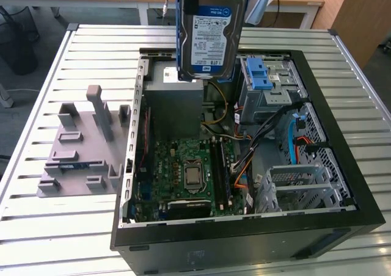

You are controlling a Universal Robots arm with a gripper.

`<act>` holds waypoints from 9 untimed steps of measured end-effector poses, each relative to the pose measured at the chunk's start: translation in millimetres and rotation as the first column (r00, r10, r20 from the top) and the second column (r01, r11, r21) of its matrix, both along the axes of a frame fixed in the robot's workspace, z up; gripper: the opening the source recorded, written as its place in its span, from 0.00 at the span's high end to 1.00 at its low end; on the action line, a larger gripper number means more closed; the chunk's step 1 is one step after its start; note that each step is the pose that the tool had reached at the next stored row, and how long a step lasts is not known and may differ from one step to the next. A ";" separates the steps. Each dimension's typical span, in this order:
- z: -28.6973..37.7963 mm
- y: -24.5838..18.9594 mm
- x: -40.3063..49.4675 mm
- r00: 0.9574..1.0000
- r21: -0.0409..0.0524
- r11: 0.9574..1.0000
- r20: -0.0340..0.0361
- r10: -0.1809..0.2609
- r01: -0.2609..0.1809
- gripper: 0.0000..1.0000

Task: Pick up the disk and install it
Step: 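Pick up the disk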

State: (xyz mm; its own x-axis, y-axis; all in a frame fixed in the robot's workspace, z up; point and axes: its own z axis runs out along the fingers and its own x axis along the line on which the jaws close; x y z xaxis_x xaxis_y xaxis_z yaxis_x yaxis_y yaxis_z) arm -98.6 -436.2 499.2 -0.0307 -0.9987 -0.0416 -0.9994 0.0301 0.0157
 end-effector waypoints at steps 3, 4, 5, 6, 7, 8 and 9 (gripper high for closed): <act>0.0 -2.2 4.3 1.000 0.000 1.000 0.000 -0.001 0.001 0.64; 0.0 -2.9 5.6 1.000 0.000 1.000 0.000 -0.001 0.001 0.64; 0.0 -3.6 6.9 1.000 0.000 1.000 0.000 -0.001 0.001 0.64; 0.0 -4.3 8.2 1.000 0.000 1.000 0.000 -0.001 0.001 0.64; 0.0 -5.0 9.4 1.000 0.000 1.000 0.000 -0.001 0.001 0.64; 0.0 -5.7 10.5 1.000 0.000 1.000 0.000 -0.002 0.002 0.64; 0.0 -6.4 11.6 1.000 0.000 1.000 0.000 -0.002 0.002 0.64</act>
State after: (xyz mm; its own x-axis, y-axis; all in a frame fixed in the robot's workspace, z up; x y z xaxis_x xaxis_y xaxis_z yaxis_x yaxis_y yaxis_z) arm -87.0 -442.6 499.3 -0.0328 -0.9986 -0.0416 -0.9994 0.0322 0.0161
